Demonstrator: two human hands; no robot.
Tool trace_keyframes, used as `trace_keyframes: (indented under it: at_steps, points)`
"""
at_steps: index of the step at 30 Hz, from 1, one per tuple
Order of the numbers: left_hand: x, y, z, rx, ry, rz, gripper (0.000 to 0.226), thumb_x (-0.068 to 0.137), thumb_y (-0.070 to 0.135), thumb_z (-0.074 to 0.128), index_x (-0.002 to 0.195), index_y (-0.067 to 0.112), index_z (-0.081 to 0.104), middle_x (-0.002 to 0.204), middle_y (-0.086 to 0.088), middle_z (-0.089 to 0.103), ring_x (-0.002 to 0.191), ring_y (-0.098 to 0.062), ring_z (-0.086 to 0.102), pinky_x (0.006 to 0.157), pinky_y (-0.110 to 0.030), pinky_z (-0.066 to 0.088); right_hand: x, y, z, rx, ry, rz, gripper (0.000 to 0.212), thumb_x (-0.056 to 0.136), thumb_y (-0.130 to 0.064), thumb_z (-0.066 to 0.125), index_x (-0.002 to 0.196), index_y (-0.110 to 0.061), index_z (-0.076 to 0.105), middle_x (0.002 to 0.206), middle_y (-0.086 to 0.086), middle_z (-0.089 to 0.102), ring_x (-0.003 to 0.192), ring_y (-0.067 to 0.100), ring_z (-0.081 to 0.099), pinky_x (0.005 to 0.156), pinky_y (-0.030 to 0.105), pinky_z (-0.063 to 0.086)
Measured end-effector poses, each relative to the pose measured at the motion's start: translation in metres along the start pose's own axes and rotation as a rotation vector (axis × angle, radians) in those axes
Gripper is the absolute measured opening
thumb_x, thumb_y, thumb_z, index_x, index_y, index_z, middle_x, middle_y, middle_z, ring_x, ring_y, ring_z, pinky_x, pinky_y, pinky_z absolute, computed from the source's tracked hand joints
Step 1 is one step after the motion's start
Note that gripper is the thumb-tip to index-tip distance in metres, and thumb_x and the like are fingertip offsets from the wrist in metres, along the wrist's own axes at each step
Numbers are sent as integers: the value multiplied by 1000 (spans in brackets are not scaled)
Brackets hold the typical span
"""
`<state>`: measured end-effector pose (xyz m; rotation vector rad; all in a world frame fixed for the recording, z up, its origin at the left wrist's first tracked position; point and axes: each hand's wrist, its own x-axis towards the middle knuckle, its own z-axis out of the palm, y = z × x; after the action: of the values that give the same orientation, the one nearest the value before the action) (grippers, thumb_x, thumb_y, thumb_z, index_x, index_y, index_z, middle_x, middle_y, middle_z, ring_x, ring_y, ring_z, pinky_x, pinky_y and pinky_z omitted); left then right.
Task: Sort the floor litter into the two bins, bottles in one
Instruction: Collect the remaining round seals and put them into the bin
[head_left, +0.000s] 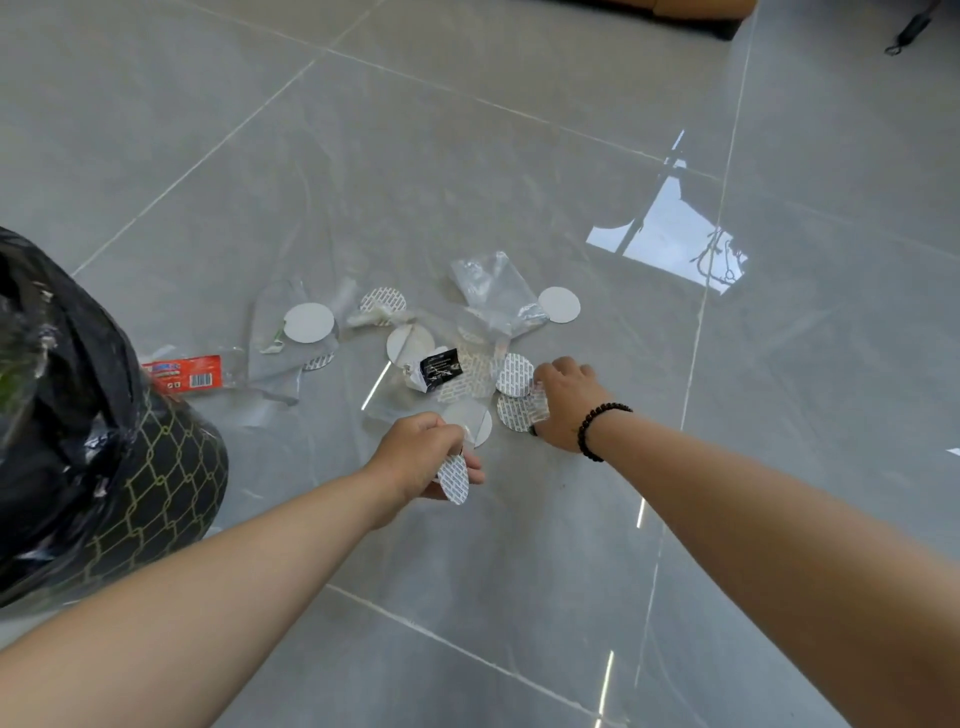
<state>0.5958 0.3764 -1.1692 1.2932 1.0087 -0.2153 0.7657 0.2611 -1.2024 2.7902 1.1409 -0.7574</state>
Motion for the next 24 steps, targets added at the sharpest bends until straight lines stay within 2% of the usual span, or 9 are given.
trace_keyframes:
  at_steps: [3,8,13,16,18,20,21,23,24]
  points:
    - [-2,0,-4,-45,-15,-17,3,88,9,54,90,9,52,91,-19,73,79,-28,73,65,-40,59,0,0,6,47,95,-3,41,82,-17,61,120,-14,45,122,6,45,112,25,42,83,33,47]
    - [0,-8,-9,-79,10,-74,22,90,25,64,97,11,50,87,-12,71,76,-21,70,71,-43,60,-22,-4,14,479,151,68,52,74,-26,71,119,-19,44,115,-1,49,108,19,47,83,27,43]
    - [0,-8,-3,-177,-46,-152,36,98,40,48,106,7,62,91,-14,72,78,-21,69,72,-39,59,-70,-29,17,880,338,4,51,70,-31,79,111,-27,49,107,-16,59,101,2,56,84,20,47]
    - [-1,-4,-1,-288,-194,-209,64,97,60,31,112,6,62,96,-16,73,81,-26,70,75,-40,58,-91,-45,15,830,264,-197,64,69,-31,81,121,-28,44,112,-17,62,107,-7,53,90,7,38]
    - [-2,1,0,-321,-282,-233,71,96,65,26,116,7,61,103,-20,72,88,-29,70,76,-40,58,-93,-49,14,768,197,-237,75,67,-32,83,128,-30,39,117,-17,60,113,-4,49,97,11,34]
    - [-4,4,1,-304,-294,-239,65,96,62,32,116,9,62,96,-16,73,82,-26,71,71,-39,59,-90,-47,13,794,222,-255,79,65,-38,83,130,-32,38,117,-20,61,117,-2,50,103,20,34]
    - [-6,6,2,-285,-280,-234,58,96,59,36,114,10,62,89,-13,73,78,-24,71,69,-38,59,-87,-45,12,832,277,-248,75,66,-41,82,128,-33,40,116,-20,62,115,-4,51,101,17,34]
    - [-8,6,2,-244,-245,-208,44,97,48,47,115,10,61,86,-11,71,78,-23,72,66,-36,60,-77,-37,13,882,420,-133,59,73,-38,79,121,-29,46,109,-16,63,106,-3,55,93,12,38]
    - [-8,5,0,-221,-228,-189,38,96,39,53,117,9,61,90,-11,71,80,-23,72,65,-34,60,-69,-32,13,871,458,-39,52,76,-34,77,118,-26,48,109,-12,62,104,2,56,91,17,42]
